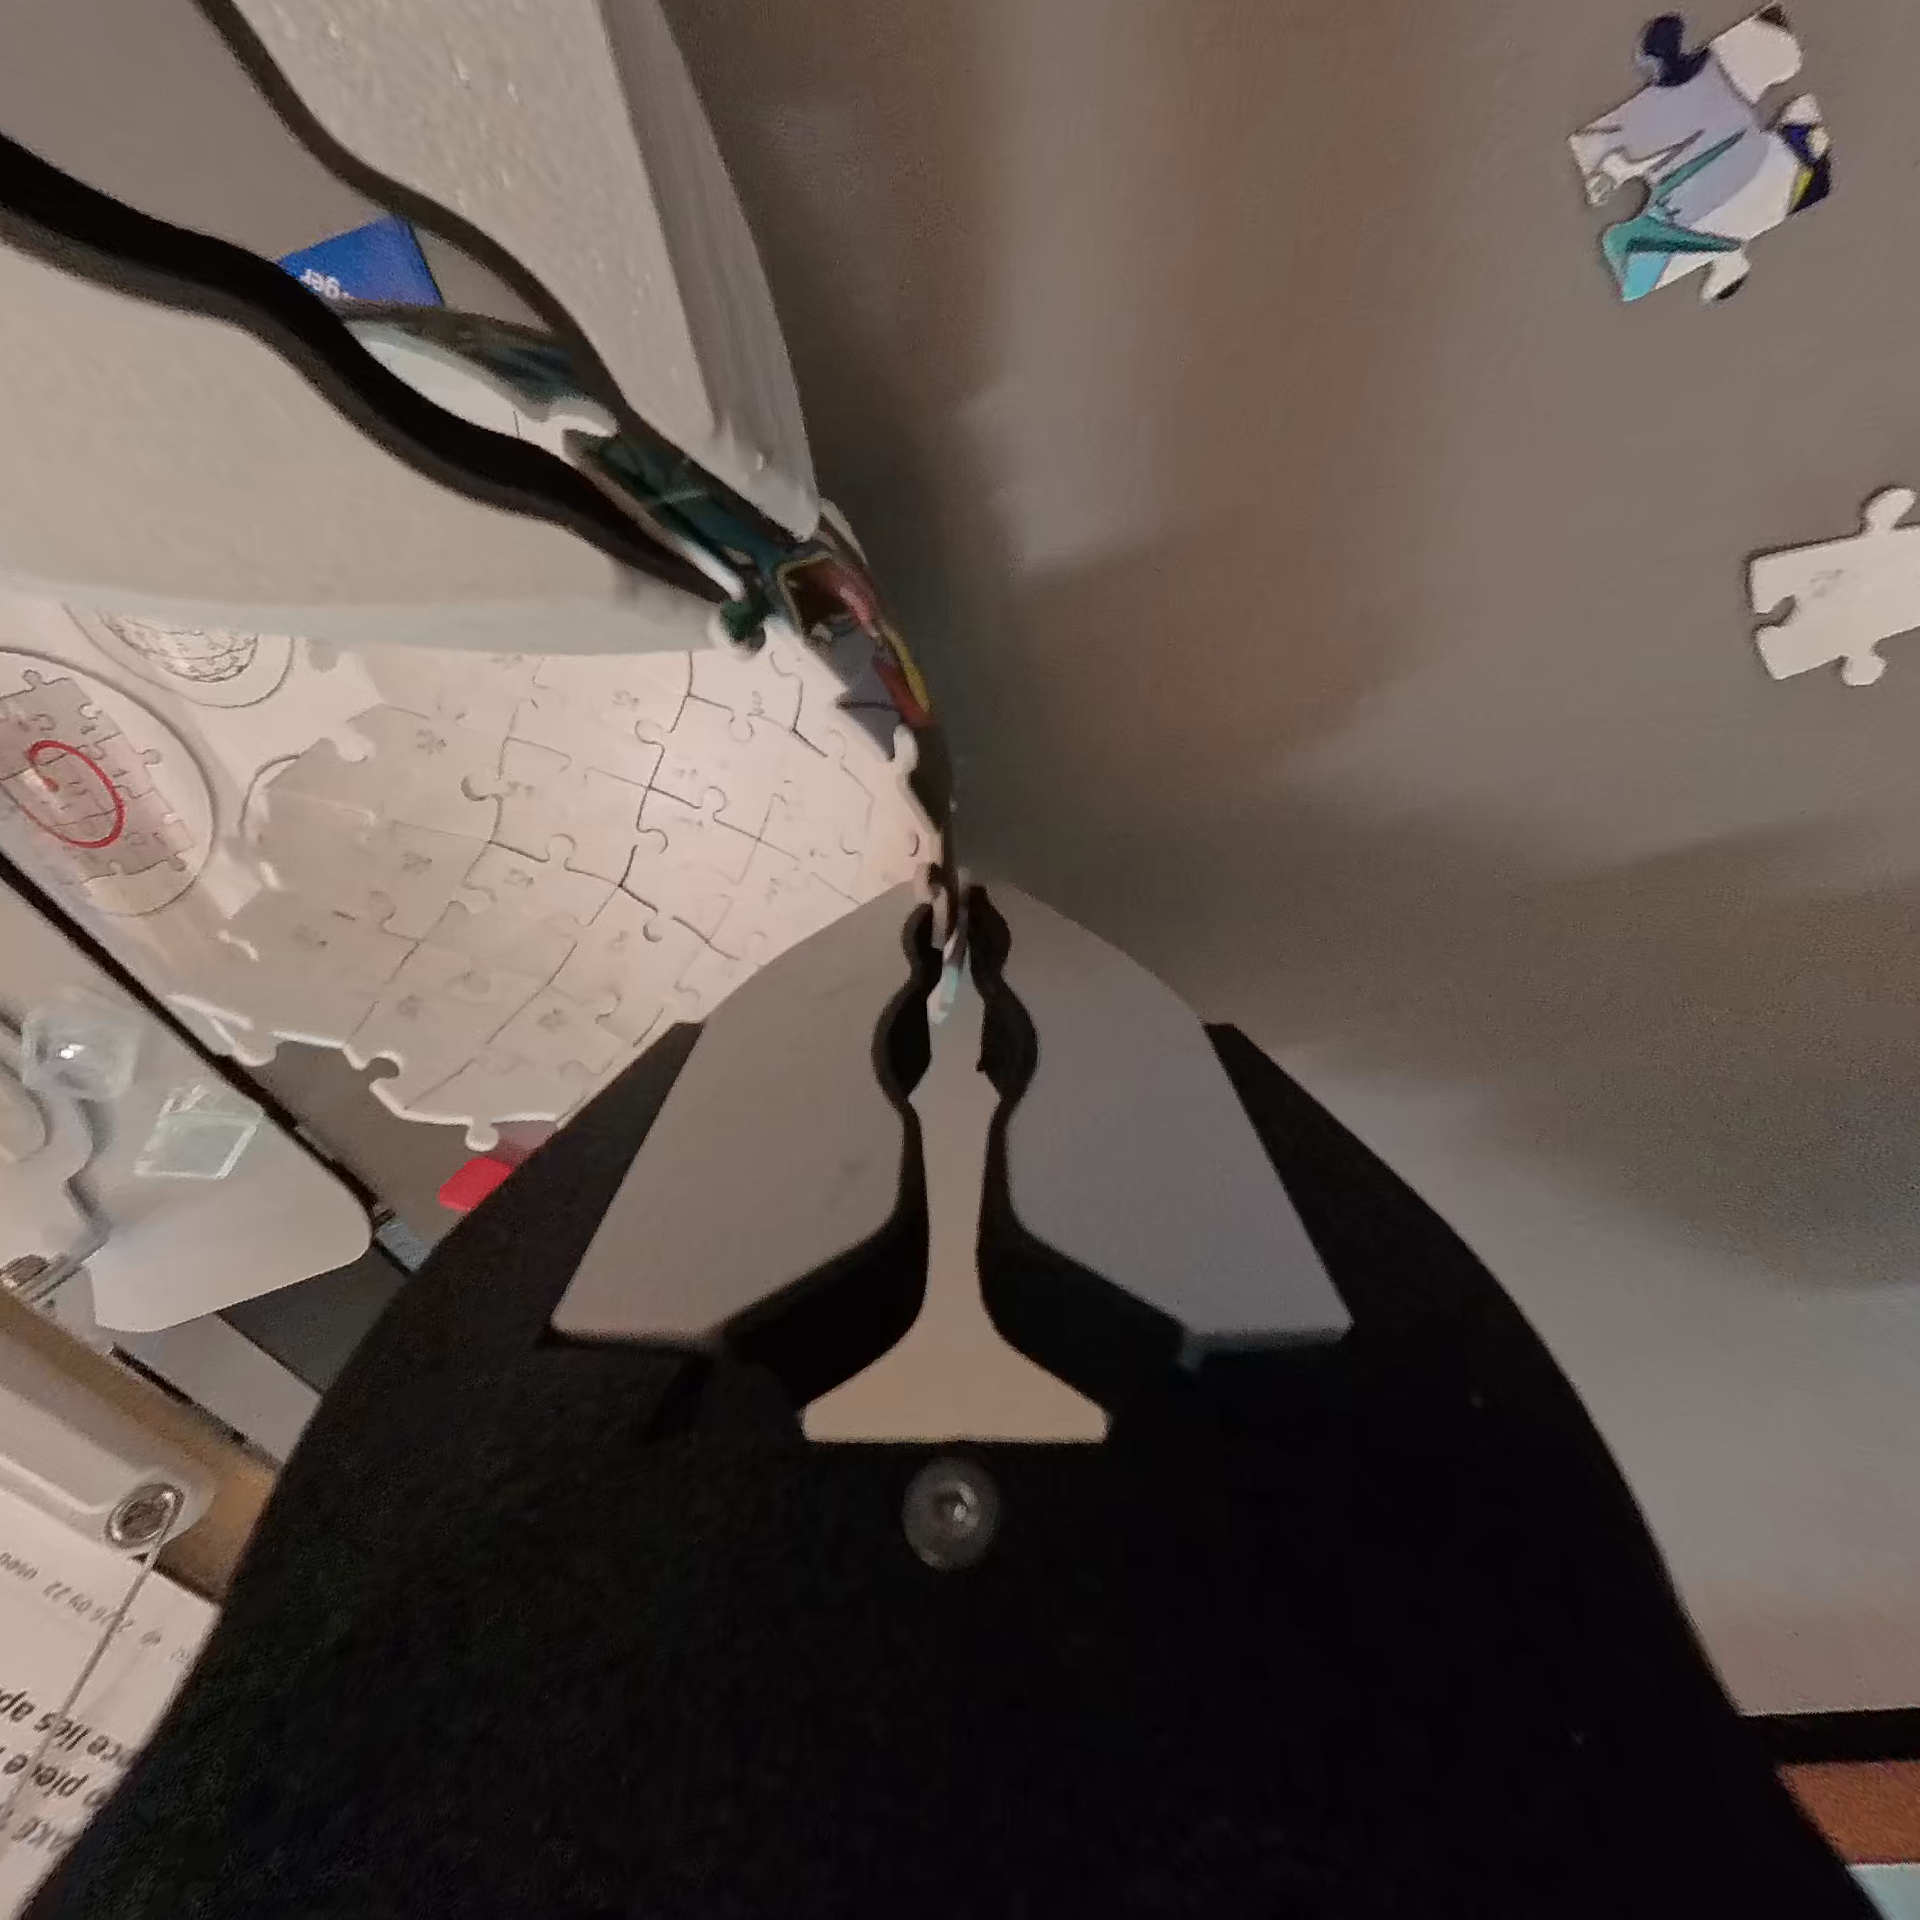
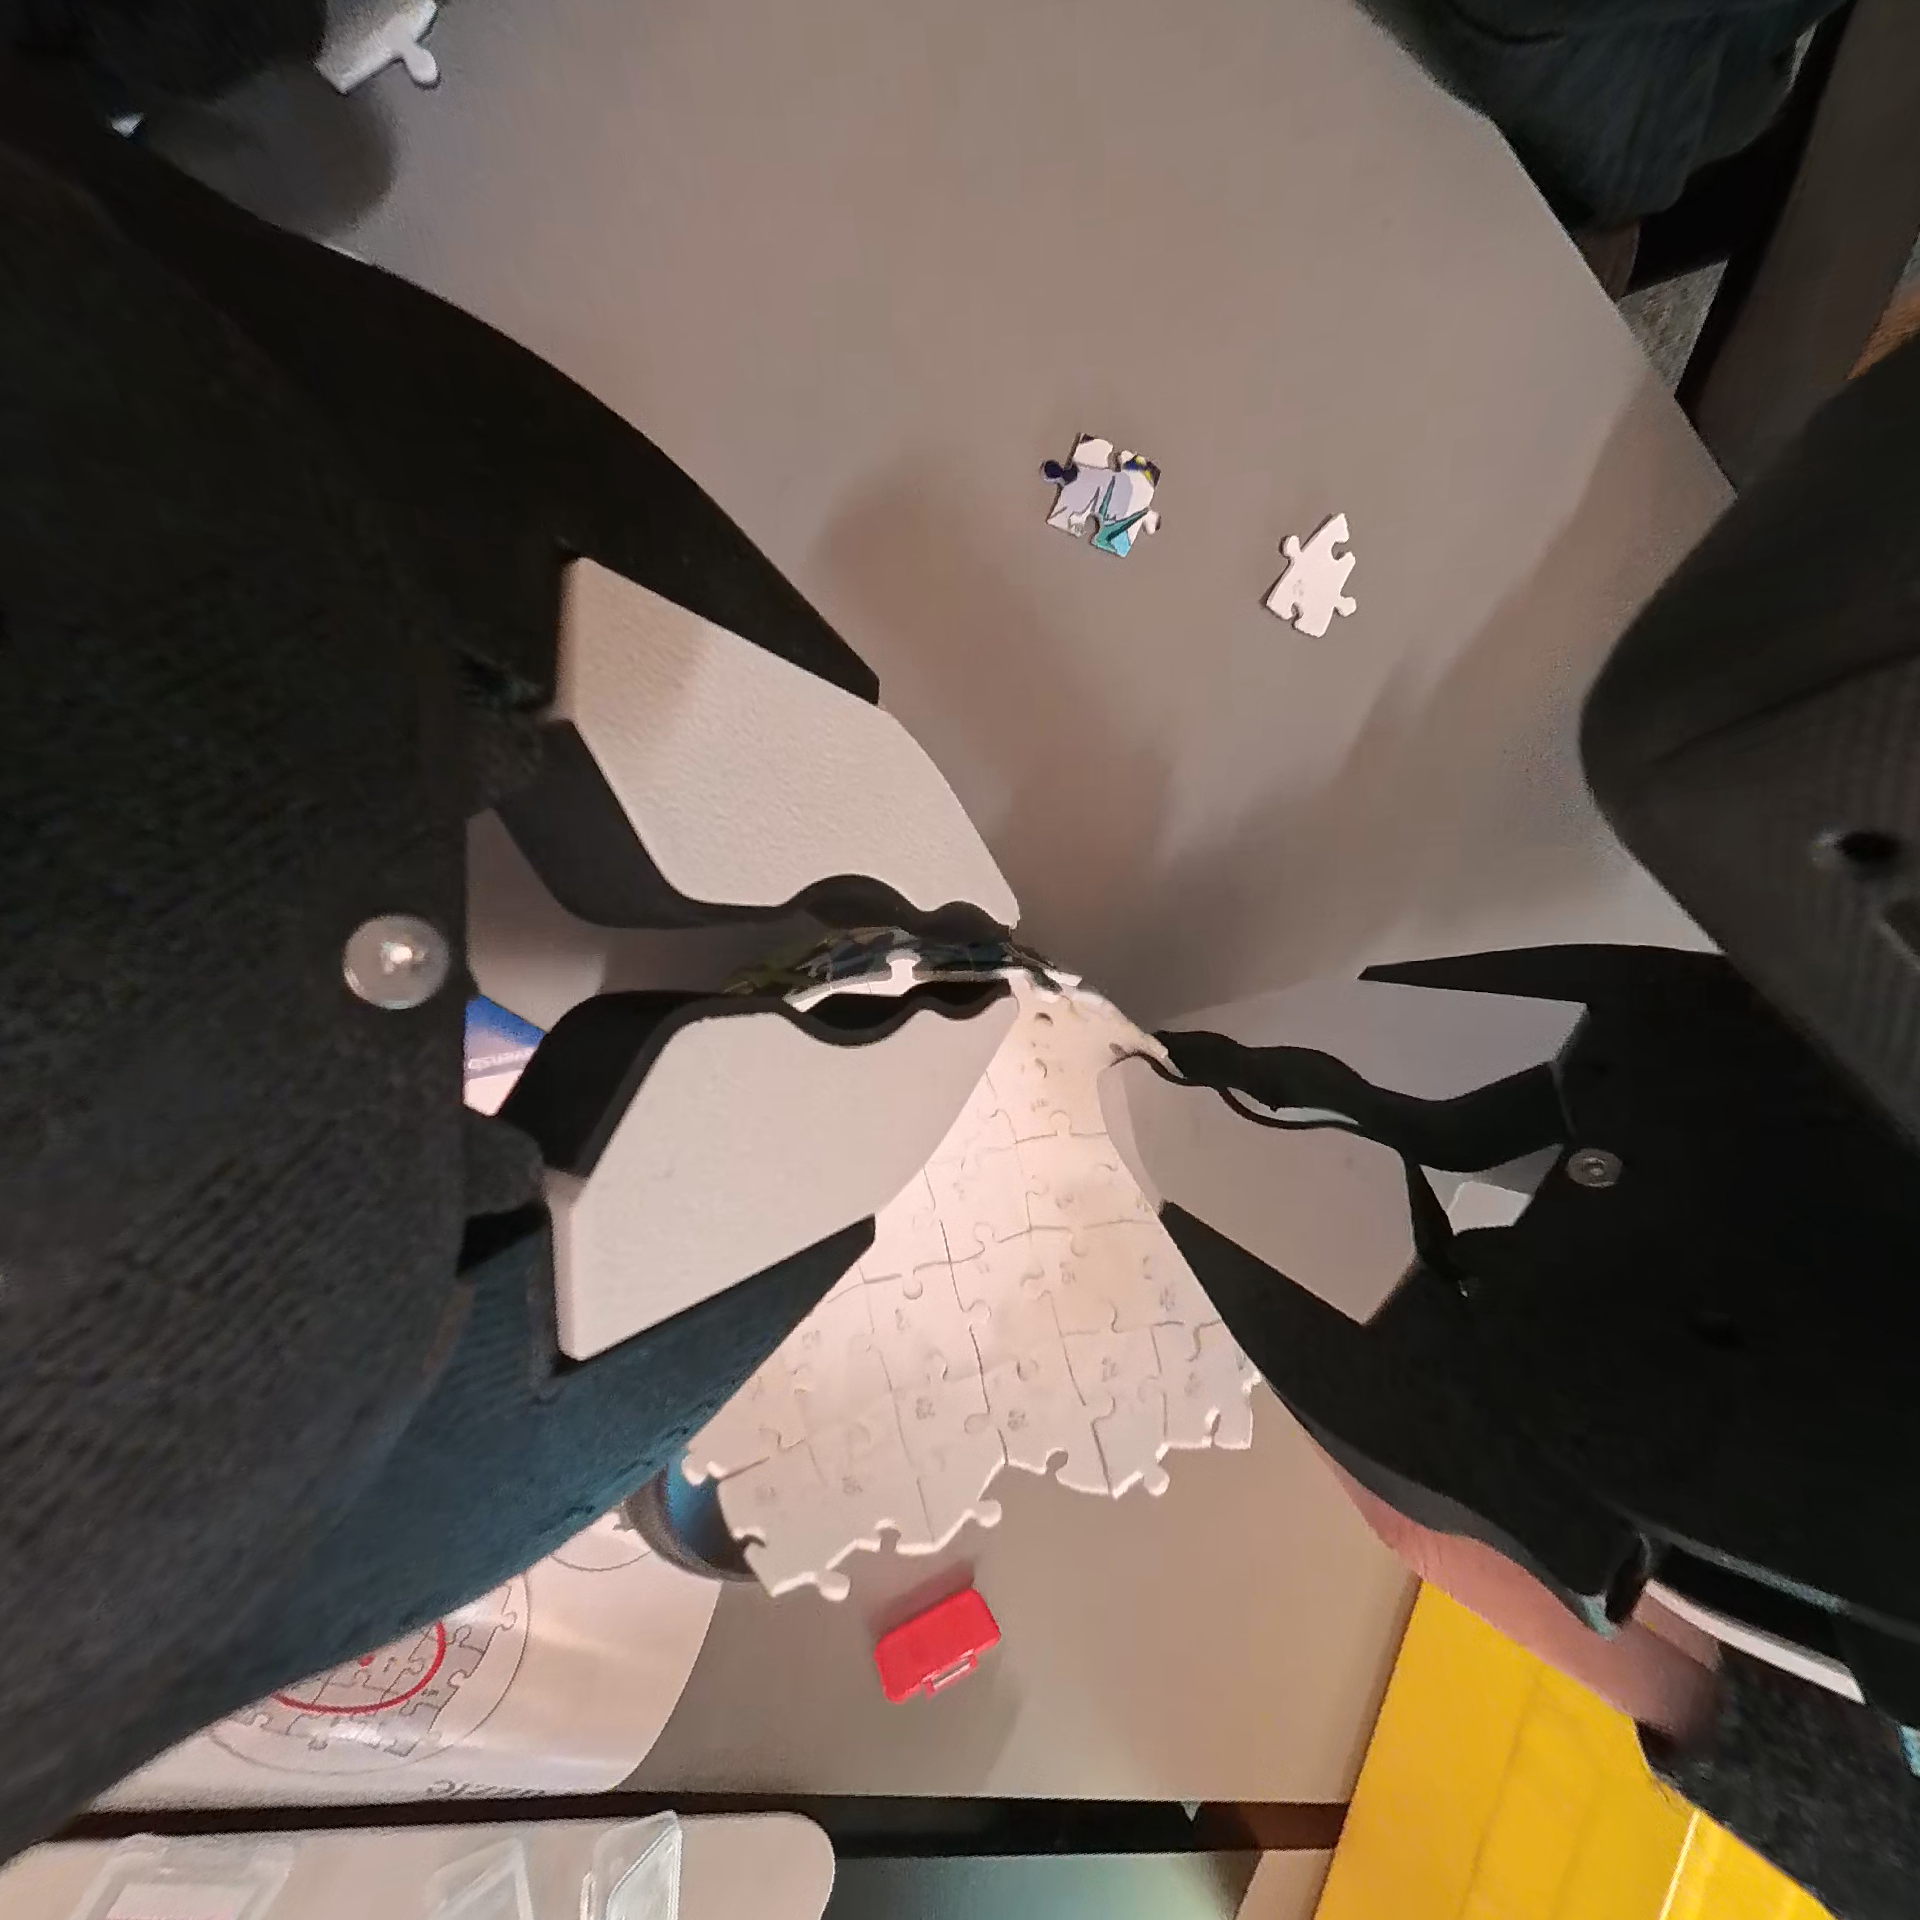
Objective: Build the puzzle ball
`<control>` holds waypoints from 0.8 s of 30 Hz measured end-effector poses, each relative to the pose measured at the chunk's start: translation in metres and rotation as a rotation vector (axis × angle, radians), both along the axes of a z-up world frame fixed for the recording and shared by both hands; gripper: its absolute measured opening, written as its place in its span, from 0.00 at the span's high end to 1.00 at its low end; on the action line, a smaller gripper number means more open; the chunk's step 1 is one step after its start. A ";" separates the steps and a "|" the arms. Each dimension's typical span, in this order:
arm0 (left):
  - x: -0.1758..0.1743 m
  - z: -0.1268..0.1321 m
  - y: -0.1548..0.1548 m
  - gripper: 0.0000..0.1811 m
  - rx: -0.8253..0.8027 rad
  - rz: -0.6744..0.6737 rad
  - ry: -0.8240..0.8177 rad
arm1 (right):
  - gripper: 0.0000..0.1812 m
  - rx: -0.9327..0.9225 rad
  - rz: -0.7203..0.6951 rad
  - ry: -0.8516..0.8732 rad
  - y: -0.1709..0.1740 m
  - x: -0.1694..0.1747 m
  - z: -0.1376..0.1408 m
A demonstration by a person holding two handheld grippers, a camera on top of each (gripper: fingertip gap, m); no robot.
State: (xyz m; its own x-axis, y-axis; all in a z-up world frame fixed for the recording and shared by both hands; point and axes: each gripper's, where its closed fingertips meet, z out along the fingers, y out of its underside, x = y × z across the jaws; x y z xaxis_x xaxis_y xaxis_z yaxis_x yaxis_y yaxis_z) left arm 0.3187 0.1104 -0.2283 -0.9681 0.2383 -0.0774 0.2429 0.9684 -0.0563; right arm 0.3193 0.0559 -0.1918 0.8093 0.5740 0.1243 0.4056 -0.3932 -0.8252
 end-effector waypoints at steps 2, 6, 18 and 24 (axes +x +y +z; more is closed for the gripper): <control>-0.002 0.001 -0.001 0.98 -0.006 0.000 0.017 | 0.96 0.006 0.003 0.006 0.000 -0.001 0.001; -0.008 0.003 -0.001 0.98 -0.012 0.006 0.061 | 0.95 0.019 0.005 0.014 0.000 -0.002 0.004; -0.008 0.001 -0.002 0.94 -0.008 0.029 0.073 | 0.96 0.022 0.000 0.007 0.004 -0.001 0.002; -0.003 -0.002 -0.003 0.91 0.023 0.022 0.027 | 0.96 0.023 -0.002 0.004 0.004 -0.001 0.001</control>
